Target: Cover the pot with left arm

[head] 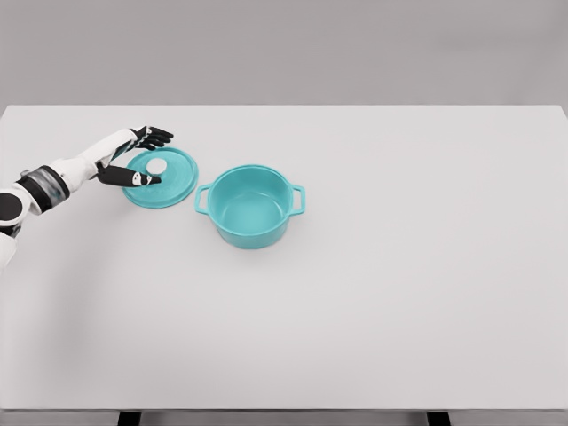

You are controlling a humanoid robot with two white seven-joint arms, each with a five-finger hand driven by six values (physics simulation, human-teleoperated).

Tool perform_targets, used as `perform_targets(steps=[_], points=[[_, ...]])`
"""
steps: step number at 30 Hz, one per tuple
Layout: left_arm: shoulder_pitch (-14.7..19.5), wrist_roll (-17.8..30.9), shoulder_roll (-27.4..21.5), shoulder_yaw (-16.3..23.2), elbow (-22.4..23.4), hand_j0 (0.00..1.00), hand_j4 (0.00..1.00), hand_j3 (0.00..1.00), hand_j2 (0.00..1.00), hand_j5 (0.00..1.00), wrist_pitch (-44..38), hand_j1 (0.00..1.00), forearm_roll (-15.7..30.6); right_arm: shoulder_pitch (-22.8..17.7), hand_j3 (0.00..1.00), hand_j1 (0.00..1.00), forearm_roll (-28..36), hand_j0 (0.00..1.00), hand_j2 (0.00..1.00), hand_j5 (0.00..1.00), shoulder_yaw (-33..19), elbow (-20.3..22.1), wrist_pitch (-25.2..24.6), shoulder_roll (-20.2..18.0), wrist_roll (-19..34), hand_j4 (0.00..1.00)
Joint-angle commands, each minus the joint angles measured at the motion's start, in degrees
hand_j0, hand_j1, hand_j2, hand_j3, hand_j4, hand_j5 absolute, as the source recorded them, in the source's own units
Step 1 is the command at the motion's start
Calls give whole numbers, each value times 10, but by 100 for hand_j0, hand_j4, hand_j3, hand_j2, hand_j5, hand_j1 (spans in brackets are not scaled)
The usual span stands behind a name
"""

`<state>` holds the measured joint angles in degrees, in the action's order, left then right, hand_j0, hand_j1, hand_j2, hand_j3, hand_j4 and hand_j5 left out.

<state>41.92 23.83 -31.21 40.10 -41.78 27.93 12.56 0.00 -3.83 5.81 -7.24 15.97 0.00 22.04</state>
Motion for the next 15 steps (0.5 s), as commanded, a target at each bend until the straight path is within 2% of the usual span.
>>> perform_targets(steps=[1, 13, 15], points=[[0, 0, 0, -1, -1, 80, 80, 80, 80, 80, -1, 80, 4, 0, 100, 100, 0, 100, 100, 100, 0, -1, 0, 0, 0, 100], [-1, -9, 2, -1, 0, 79, 79, 79, 79, 79, -1, 79, 3, 0, 100, 100, 0, 100, 100, 100, 0, 0, 0, 0, 0, 100], [-1, -12, 3, -2, 0, 79, 79, 79, 79, 79, -1, 79, -9, 1, 100, 100, 0, 100, 100, 100, 0, 0, 0, 0, 0, 100]])
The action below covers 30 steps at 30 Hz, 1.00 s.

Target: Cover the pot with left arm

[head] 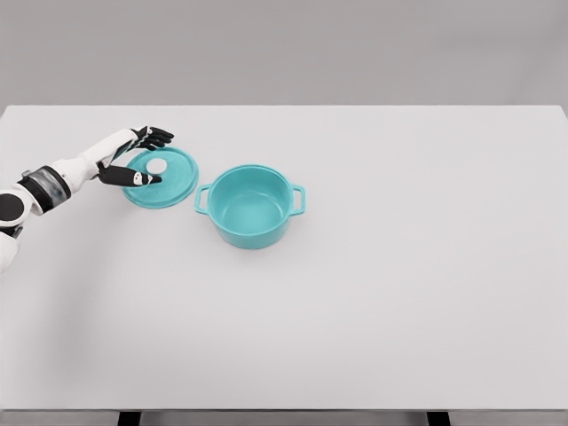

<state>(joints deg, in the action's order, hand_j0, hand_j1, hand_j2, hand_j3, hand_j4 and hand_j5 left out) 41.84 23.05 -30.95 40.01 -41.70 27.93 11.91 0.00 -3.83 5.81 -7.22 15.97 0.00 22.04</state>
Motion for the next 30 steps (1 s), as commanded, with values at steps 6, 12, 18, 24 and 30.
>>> perform_targets(steps=[6, 12, 18, 24, 30], points=[[0, -13, 2, -2, -1, 79, 79, 79, 79, 79, -1, 79, -10, 0, 100, 100, 0, 100, 100, 100, 0, 0, 0, 0, 0, 100], [-1, -14, 5, -1, 0, 79, 79, 79, 79, 79, -1, 79, -9, 0, 100, 100, 0, 100, 100, 100, 0, 0, 0, 0, 0, 100], [-5, -14, 5, -2, 0, 78, 78, 78, 78, 78, -1, 78, -9, 0, 100, 100, 0, 100, 100, 100, 0, 0, 0, 0, 0, 100], [-8, -15, 5, -2, 0, 64, 64, 64, 64, 64, 1, 64, -9, 0, 100, 100, 0, 100, 100, 100, 0, 0, 0, 0, 0, 100], [-11, -21, 5, -1, 7, 64, 64, 64, 64, 64, 2, 64, -10, 0, 100, 100, 0, 100, 100, 100, 0, -1, 0, 0, 0, 100]])
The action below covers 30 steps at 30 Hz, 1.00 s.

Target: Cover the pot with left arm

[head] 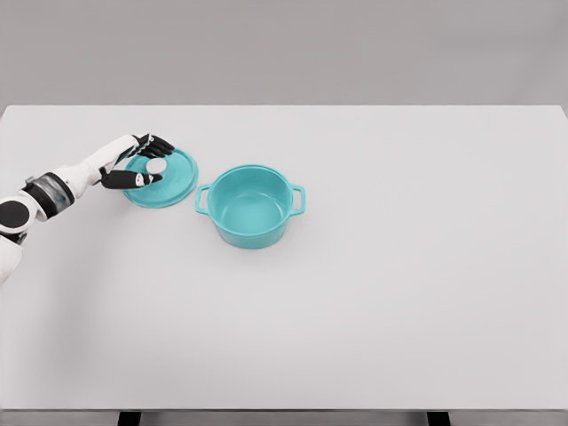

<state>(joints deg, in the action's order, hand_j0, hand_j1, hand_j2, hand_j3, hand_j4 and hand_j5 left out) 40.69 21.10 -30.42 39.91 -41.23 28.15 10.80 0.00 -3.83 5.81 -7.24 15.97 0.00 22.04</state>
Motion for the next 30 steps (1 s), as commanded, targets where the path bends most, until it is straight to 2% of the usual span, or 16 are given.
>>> perform_targets(steps=[1, 5, 9, 10, 13, 16, 19, 22, 25, 30], points=[[0, -2, 0, 0, 3, 64, 64, 64, 64, 64, 0, 64, 1, 0, 100, 100, 0, 100, 100, 100, 0, -1, 0, 0, 0, 100], [-2, -5, 1, 1, 6, 63, 63, 63, 63, 63, 1, 63, 0, 0, 100, 100, 0, 100, 100, 100, 0, 0, 0, 0, 0, 100], [-2, -8, 3, 0, 6, 53, 53, 53, 53, 53, 1, 53, 1, 0, 100, 100, 0, 100, 100, 100, 0, 0, 0, 0, 0, 100], [-2, -9, 5, 0, 7, 48, 48, 48, 48, 48, 2, 48, 1, 0, 100, 100, 0, 100, 100, 100, 0, -1, 0, 0, 0, 100], [-2, -8, 5, 0, 6, 43, 43, 43, 43, 43, 2, 43, 2, 0, 100, 100, 0, 100, 100, 100, 0, 0, 0, 0, 0, 100], [-2, -7, 5, -2, 1, 43, 43, 43, 43, 43, 2, 43, 2, 0, 100, 100, 0, 100, 100, 100, -1, 0, 0, 0, 0, 100], [-8, -1, -1, -6, -17, 42, 42, 42, 42, 42, 5, 42, 2, 0, 100, 100, 0, 100, 100, 100, 0, 0, 0, 0, 0, 100], [-12, 0, -4, -7, -54, 42, 42, 42, 42, 42, 4, 42, 3, 0, 100, 100, 0, 100, 100, 100, 0, 0, 0, 0, 0, 100], [-11, 0, -8, -8, -61, 42, 42, 42, 42, 42, 5, 42, 4, 0, 100, 100, 0, 100, 100, 100, 0, 0, 0, 0, 0, 100], [-9, 3, -34, -8, -113, 42, 42, 42, 42, 42, 3, 42, 9, 0, 100, 100, 0, 100, 100, 100, 0, 0, 0, 0, 0, 100]])
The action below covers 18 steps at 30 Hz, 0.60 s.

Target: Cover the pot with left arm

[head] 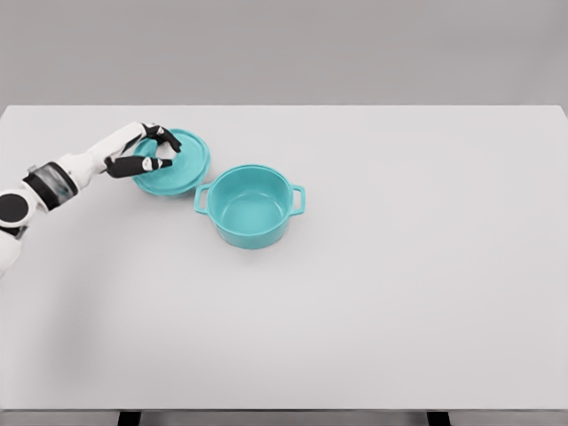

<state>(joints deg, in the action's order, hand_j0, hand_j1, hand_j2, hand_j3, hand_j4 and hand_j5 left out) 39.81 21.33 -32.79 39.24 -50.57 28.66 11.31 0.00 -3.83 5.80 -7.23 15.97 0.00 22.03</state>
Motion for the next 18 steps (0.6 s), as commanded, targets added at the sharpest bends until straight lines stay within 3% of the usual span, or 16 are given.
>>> perform_targets(steps=[1, 6, 12, 18], points=[[0, 1, -17, -2, -35, 42, 42, 42, 42, 42, -3, 42, 5, 0, 100, 100, 0, 100, 100, 100, 0, -1, 0, 0, 0, 100], [2, 1, -34, -1, -71, 42, 42, 42, 42, 42, -5, 42, 13, 0, 100, 100, 0, 100, 100, 100, 0, -1, 0, 0, 0, 100], [-4, 2, -69, 7, -175, 43, 43, 43, 43, 43, -5, 43, 23, 0, 100, 100, 0, 100, 100, 100, 0, -1, 0, 0, 0, 100], [-25, 2, -75, 15, -207, 43, 43, 43, 43, 43, -4, 43, 23, 0, 100, 100, 0, 100, 100, 100, 0, 0, 0, 0, 0, 100]])
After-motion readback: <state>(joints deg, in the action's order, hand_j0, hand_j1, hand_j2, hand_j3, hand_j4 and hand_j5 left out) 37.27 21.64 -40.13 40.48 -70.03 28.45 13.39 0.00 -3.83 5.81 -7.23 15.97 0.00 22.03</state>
